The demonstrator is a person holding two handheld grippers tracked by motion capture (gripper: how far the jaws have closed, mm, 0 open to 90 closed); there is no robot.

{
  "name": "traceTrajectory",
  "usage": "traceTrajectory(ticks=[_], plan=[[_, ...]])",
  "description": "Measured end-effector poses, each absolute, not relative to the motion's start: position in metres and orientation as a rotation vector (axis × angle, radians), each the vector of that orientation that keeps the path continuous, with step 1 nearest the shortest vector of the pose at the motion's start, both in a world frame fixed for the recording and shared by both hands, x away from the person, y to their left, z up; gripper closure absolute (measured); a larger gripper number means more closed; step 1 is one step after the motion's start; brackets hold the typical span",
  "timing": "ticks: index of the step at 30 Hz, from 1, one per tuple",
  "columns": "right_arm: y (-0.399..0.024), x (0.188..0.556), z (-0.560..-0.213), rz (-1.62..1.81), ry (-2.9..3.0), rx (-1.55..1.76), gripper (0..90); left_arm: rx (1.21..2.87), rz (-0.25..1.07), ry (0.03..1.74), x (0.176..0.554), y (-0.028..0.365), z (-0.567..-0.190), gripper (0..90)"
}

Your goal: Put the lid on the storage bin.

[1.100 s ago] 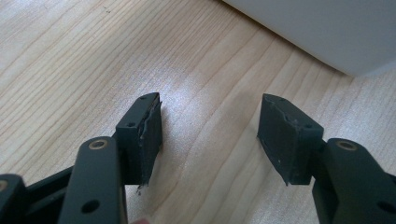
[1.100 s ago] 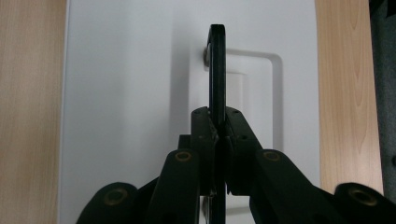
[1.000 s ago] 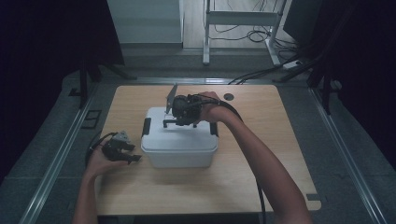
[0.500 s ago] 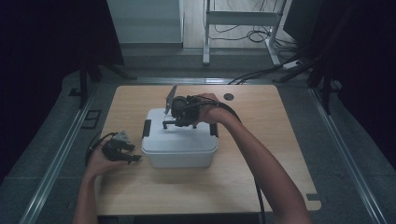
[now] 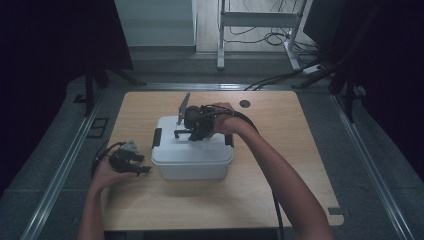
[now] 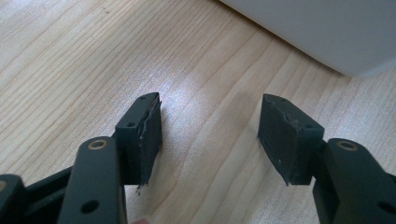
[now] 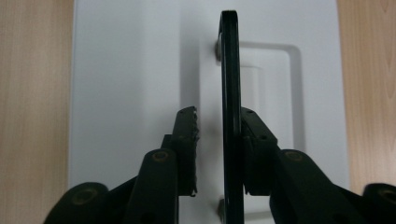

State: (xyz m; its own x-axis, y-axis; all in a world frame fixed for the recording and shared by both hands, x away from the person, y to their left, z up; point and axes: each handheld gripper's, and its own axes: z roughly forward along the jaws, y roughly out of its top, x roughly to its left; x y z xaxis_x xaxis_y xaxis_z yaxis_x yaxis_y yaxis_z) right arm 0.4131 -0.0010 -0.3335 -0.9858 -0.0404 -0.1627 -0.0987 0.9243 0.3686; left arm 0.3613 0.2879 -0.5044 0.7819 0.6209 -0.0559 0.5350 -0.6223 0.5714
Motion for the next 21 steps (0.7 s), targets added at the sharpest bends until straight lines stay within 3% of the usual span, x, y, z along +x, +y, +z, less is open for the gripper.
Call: traceTrajectory(ticks=[12, 21], plan=[[-0.044, 0.403, -0.311, 0.782, 2.859, 0.011, 51.2, 2.394, 0.193, 0.858, 0.361, 0.288, -0.504, 39.3], [-0.111, 0.395, -0.309, 0.982, 2.765, 0.239, 47.8, 2.395, 0.192, 0.868, 0.359, 0.289, -0.504, 39.2]])
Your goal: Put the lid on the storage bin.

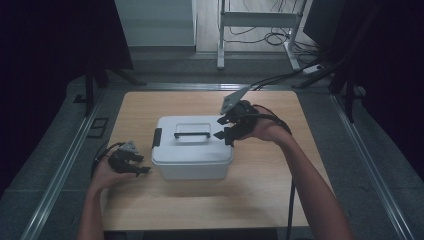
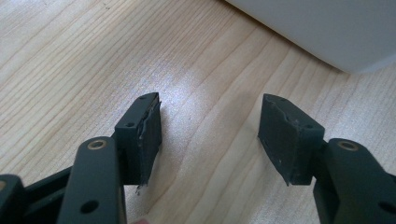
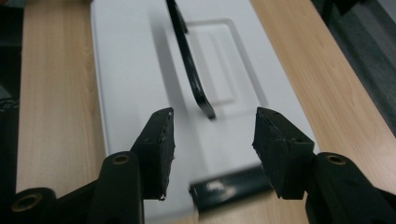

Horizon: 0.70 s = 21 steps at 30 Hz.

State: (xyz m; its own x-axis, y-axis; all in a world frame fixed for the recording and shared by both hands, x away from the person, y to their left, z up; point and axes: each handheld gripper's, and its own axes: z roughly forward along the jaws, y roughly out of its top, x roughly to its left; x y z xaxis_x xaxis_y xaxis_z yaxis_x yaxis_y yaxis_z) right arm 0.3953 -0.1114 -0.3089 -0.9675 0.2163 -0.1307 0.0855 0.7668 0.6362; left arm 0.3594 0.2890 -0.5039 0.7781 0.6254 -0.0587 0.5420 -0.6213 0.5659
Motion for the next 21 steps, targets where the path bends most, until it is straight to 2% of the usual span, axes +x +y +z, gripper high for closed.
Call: traceTrajectory(ticks=[10, 21], plan=[[-0.173, 0.397, -0.332, 1.093, 2.681, 0.451, 47.7, 2.391, 0.192, 0.867, 0.359, 0.289, -0.504, 39.1], [-0.202, 0.401, -0.361, 1.147, 2.626, 0.583, 46.9, 2.393, 0.202, 0.868, 0.359, 0.287, -0.504, 38.9]])
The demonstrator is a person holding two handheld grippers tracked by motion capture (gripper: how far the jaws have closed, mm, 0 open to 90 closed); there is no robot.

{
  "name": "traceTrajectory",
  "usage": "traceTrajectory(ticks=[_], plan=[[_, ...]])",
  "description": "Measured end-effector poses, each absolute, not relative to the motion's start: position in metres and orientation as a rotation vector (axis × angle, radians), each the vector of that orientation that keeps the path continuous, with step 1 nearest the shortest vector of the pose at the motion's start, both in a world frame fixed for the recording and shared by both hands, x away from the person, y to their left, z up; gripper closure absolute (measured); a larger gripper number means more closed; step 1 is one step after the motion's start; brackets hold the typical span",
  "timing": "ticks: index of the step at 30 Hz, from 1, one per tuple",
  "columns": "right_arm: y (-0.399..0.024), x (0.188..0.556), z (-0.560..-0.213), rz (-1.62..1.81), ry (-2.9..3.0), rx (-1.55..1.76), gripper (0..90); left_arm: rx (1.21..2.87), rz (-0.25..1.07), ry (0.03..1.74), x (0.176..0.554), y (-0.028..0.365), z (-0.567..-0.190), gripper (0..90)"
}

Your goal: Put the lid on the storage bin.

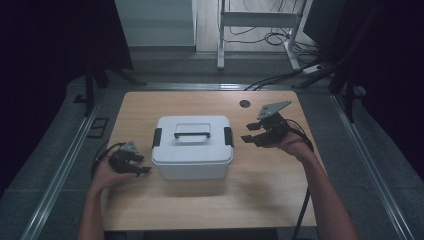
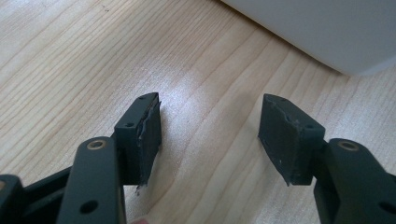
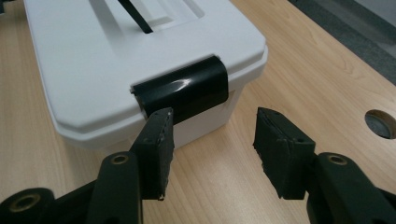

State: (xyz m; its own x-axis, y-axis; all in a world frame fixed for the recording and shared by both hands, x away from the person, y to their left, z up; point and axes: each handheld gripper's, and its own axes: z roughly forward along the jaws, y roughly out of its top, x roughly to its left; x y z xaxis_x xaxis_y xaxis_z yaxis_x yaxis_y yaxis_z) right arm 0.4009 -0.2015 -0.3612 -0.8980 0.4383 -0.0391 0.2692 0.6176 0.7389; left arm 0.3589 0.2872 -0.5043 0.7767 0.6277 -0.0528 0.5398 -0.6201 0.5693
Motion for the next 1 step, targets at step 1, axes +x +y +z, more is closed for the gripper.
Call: traceTrajectory(ticks=[1], plan=[[-0.2019, 0.4006, -0.3612, 1.153, 2.618, 0.583, 46.5, 2.39, 0.203, 0.87, 0.359, 0.2869, -0.5045, 38.9]])
